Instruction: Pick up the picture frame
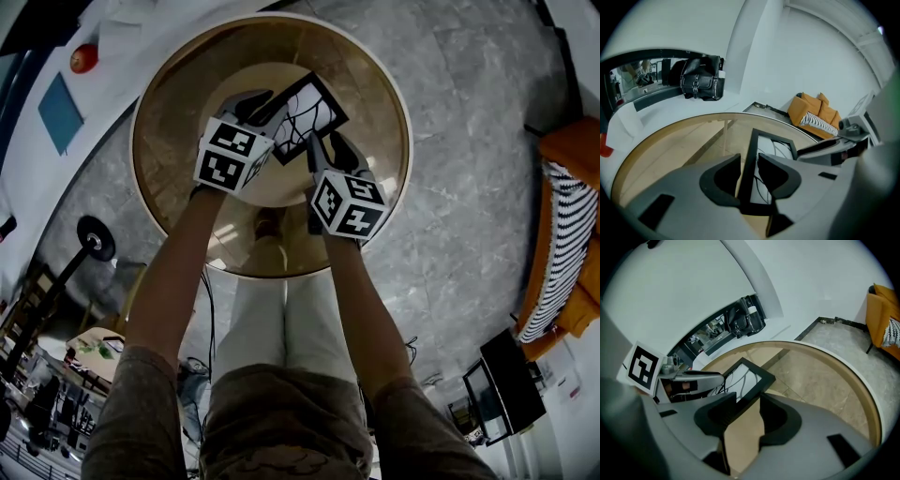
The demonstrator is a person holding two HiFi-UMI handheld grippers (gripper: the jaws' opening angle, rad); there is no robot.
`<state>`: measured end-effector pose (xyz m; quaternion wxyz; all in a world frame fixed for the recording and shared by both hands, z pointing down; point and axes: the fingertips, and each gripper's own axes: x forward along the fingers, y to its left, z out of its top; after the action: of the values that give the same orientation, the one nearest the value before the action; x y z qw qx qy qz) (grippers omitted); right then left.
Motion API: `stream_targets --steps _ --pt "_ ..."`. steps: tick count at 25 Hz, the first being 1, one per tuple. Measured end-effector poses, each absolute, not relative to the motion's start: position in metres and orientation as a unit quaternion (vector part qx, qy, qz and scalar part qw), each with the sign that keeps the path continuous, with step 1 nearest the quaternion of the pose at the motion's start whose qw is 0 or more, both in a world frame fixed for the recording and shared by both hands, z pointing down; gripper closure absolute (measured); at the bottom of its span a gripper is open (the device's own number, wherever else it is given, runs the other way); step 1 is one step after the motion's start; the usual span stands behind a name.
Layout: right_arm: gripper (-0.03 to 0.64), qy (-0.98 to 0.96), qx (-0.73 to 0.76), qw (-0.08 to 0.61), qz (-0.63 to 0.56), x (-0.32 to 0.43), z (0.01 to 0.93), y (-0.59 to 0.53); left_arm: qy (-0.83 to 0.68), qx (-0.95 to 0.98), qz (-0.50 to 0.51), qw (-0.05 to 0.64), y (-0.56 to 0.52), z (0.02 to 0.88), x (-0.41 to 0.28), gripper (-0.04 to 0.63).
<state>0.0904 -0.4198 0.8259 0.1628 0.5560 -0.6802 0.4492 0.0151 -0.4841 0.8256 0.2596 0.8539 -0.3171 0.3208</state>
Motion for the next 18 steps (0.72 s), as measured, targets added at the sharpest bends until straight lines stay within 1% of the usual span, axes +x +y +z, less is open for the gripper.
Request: stream_targets --steps 4,8,18 --pt "0.452 -0.677 0.560 0.163 0.449 0.093 0.825 -0.419 -0.313 0.855 0.320 0.261 -0.481 0.824 0.017 0.483" --pt "0.457 -0.679 0.559 0.163 0.449 0.093 0.825 -0.420 -0.316 0.850 0.314 0.281 -0.478 0.824 0.014 0.502" --pt "0.499 -0.676 0.556 0.173 0.451 0.093 0.824 -0.422 -0.327 0.830 0.329 0.308 -0.469 0.825 0.007 0.515"
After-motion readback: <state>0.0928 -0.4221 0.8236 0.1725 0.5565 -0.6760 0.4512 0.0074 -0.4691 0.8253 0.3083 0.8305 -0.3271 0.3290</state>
